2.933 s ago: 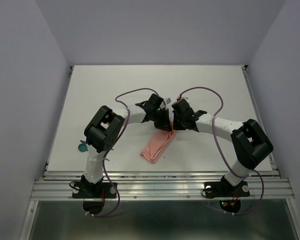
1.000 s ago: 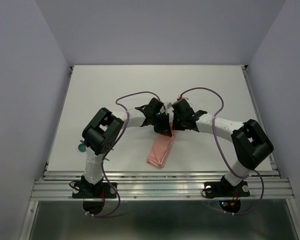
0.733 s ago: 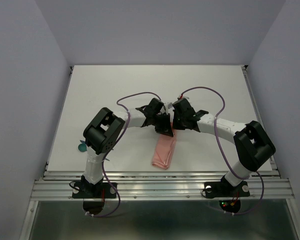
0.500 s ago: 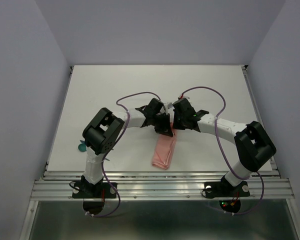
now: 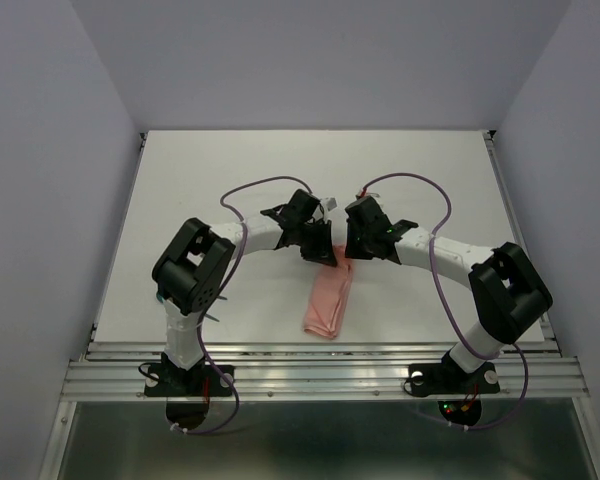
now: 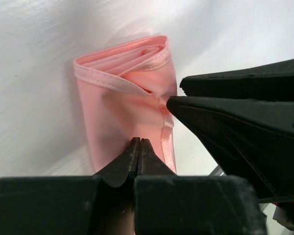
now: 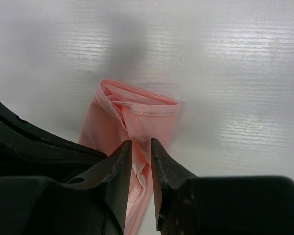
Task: Fold the napkin into a case and place the utensils inside
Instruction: Fold the 2/3-rectangle-folded napkin at the center of the board.
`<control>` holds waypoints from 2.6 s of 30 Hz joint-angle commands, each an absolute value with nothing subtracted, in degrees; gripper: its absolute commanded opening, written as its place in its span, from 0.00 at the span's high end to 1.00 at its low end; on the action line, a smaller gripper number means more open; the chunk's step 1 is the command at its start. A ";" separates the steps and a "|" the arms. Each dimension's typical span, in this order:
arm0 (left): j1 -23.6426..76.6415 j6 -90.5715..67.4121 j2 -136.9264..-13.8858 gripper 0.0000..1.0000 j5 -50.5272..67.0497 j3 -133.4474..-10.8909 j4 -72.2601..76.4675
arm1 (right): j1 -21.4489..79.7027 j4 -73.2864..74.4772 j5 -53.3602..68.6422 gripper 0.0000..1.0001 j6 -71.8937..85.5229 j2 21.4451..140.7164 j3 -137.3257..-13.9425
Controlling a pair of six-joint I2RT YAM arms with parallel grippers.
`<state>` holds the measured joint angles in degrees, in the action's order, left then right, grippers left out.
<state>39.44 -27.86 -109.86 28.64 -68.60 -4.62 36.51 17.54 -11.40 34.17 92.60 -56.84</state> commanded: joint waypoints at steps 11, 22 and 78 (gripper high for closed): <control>38.93 -28.39 -110.74 1.00 30.93 -73.21 -4.04 | 37.18 17.23 -11.25 0.64 31.20 92.46 -58.27; 39.81 -28.48 -111.71 1.00 33.40 -72.60 -3.60 | 38.23 17.67 -11.95 0.71 29.97 94.48 -58.62; 40.34 -32.96 -107.93 1.00 29.00 -72.69 2.28 | 38.23 17.75 -16.17 0.99 31.90 93.25 -57.57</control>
